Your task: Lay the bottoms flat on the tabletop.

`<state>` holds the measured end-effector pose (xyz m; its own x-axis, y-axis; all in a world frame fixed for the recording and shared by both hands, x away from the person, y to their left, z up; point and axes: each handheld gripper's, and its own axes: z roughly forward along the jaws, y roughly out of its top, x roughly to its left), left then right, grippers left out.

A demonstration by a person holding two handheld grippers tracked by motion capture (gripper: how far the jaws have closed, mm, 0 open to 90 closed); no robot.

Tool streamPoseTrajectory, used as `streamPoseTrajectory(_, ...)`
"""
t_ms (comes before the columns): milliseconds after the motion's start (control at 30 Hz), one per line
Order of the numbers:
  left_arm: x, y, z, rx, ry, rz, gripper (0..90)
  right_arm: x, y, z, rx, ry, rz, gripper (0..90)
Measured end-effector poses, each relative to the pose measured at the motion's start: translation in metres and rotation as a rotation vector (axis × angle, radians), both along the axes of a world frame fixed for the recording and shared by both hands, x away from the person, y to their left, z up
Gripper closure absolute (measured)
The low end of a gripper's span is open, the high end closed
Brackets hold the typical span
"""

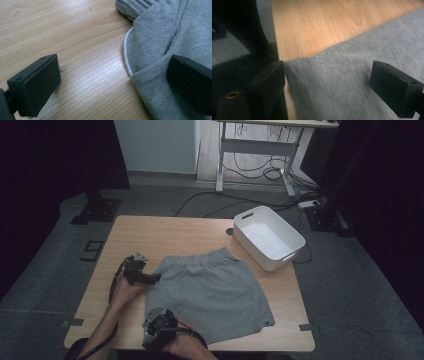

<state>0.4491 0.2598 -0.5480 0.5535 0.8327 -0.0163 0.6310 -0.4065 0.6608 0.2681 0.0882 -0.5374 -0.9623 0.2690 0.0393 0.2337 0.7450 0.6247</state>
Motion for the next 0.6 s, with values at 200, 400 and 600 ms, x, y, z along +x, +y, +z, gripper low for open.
streamPoseTrajectory(200, -0.001, -0.001, 0.001, -0.023, -0.024, -0.042, 10.3, -0.002, -0.001, 0.004, -0.02, -0.047, -0.016, 44.6)
streamPoseTrajectory(400, 0.004, -0.011, 0.003, -0.041, -0.033, -0.079, 22.4, 0.006, -0.014, 0.008, -0.037, -0.043, -0.032, 77.7)
streamPoseTrajectory(600, -0.001, -0.026, 0.008, -0.077, 0.008, -0.149, 61.8, 0.009, -0.027, 0.008, -0.035, -0.034, -0.036, 81.4)
